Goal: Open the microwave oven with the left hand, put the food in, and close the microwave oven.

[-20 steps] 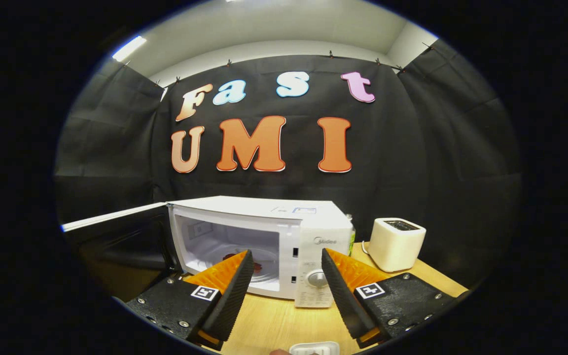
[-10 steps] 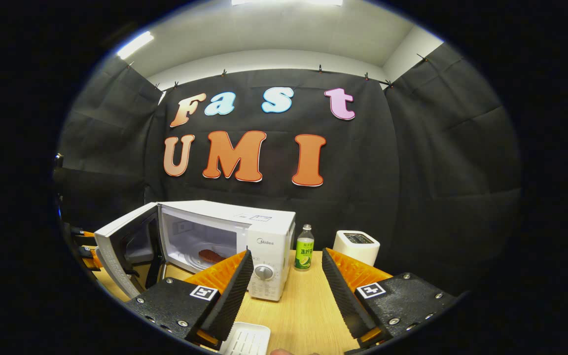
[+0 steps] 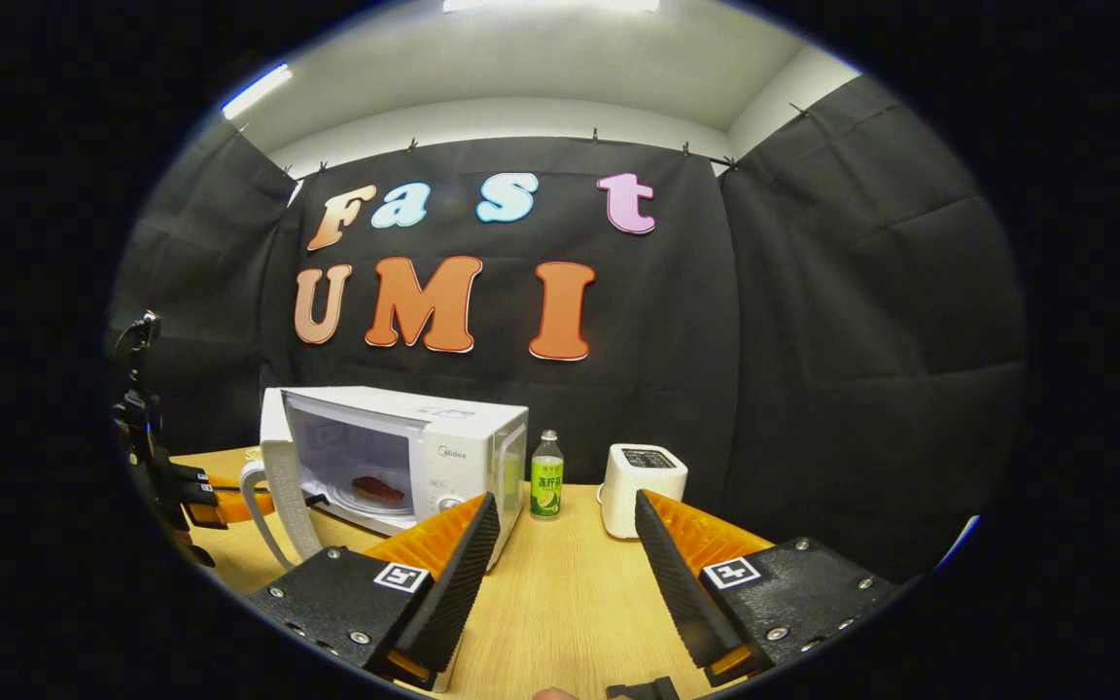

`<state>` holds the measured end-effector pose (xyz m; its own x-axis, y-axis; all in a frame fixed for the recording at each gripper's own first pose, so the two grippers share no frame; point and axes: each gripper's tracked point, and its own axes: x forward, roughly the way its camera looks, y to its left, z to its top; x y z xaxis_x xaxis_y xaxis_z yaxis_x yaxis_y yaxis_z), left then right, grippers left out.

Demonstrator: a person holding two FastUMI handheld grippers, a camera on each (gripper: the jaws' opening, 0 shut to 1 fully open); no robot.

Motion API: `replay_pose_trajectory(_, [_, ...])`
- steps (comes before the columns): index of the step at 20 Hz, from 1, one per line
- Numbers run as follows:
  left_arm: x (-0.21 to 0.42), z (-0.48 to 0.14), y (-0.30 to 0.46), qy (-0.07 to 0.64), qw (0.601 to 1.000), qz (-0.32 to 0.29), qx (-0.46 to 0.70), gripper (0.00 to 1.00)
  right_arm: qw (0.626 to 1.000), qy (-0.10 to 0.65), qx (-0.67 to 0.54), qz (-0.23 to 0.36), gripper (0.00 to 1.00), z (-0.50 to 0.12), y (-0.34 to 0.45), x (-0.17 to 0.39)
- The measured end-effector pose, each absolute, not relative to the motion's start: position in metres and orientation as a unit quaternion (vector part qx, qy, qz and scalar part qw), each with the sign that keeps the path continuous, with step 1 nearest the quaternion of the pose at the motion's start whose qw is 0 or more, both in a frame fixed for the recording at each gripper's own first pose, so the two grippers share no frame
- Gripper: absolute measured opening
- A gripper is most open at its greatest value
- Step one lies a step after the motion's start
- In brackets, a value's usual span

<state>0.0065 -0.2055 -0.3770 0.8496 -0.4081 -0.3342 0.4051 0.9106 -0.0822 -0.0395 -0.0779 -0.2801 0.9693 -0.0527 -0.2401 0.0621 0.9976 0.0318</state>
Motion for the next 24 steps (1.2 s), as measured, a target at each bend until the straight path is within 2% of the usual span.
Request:
replay_pose_trajectory(1, [0.009,-0.382,-0.209,0.180,0.961,-0.211,-0.005,0.11,0.992,0.121,0.022,-0.031,0.87,-0.281,-0.083,-0.040])
replay_pose_trajectory(2, [0.012,-0.386,-0.218,0.186,0.958,-0.216,-0.011,0.05,0.992,0.123,0.024,-0.033,0.87,-0.282,-0.088,-0.041])
replay_pose_trajectory(10, [0.047,-0.401,-0.260,0.197,0.953,-0.228,-0.015,0.05,0.992,0.118,0.034,-0.035,0.87,-0.280,-0.103,-0.047])
replay_pose_trajectory(24, [0.114,-0.427,-0.302,0.206,0.956,-0.209,0.005,0.05,0.992,0.111,0.034,-0.039,0.87,-0.276,-0.116,-0.054])
